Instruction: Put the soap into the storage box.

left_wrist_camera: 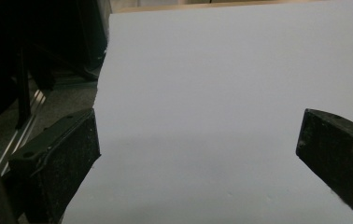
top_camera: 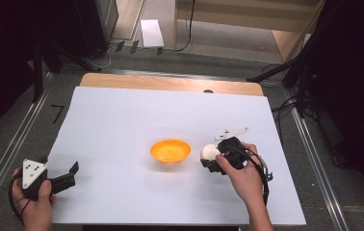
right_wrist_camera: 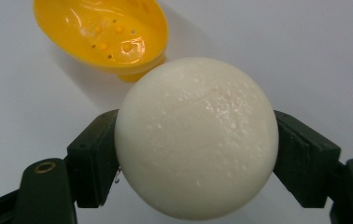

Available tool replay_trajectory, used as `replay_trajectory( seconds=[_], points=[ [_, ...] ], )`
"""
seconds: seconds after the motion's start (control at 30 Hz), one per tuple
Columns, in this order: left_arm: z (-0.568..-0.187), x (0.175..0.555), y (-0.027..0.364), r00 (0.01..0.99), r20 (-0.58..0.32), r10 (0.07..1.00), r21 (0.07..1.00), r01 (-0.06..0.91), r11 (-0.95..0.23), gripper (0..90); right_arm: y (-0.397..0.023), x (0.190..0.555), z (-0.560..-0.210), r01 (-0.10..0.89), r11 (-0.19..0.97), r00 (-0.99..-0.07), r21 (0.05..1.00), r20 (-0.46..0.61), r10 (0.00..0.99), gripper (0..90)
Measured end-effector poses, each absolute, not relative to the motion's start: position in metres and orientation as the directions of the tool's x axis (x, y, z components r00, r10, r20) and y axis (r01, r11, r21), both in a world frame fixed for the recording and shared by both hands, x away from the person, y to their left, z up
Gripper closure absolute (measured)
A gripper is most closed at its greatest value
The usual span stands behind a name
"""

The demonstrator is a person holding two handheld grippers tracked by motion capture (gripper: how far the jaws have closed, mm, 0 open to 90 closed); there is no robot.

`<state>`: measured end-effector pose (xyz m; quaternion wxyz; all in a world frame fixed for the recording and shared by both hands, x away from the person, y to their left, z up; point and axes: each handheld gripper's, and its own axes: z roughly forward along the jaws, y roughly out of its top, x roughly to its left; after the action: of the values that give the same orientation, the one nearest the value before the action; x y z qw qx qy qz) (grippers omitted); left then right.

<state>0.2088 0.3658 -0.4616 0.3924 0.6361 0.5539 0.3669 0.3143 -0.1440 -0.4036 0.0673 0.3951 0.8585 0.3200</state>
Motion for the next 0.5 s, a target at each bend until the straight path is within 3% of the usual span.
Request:
replay_trajectory(
  seconds=[0.5],
  points=[
    [-0.462,0.209,0.366,0.121,0.032,0.992,0.905,0.417,-0.08,0.0,-0.126,0.322,-0.397,0.621,0.492,-0.694,0.61,0.137,0.706,24.3]
  ],
)
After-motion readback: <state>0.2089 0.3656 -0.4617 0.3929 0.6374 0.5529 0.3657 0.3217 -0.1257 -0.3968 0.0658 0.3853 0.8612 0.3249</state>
